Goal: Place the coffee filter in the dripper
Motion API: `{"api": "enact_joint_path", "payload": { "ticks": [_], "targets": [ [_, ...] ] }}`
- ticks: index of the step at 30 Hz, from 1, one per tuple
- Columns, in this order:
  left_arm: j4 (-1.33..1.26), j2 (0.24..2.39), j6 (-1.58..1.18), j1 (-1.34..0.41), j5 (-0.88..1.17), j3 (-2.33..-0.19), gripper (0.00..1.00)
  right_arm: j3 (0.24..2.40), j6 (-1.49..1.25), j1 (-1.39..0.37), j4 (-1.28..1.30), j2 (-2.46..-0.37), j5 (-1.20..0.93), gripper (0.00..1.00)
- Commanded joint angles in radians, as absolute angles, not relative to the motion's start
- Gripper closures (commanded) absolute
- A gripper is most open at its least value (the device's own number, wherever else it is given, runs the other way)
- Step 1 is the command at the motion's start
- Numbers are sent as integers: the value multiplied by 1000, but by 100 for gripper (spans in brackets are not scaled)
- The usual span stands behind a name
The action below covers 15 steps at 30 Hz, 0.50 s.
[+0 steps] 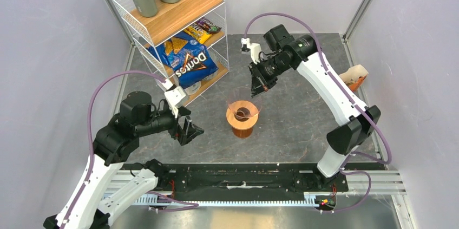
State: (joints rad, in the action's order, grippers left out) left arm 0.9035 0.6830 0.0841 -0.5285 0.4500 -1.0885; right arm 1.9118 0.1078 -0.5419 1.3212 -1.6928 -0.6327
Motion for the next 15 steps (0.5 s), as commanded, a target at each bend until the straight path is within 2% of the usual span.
{"api": "enact_joint_path", "payload": {
  "ticks": [1,15],
  "targets": [
    [909,668,108,-526,485,-1081,6,1931,138,-544,1273,-1726,-631,100],
    [900,718,119,-527,509,-1085,8,1838,204,-546,1219,-1755,-582,100]
  ]
}}
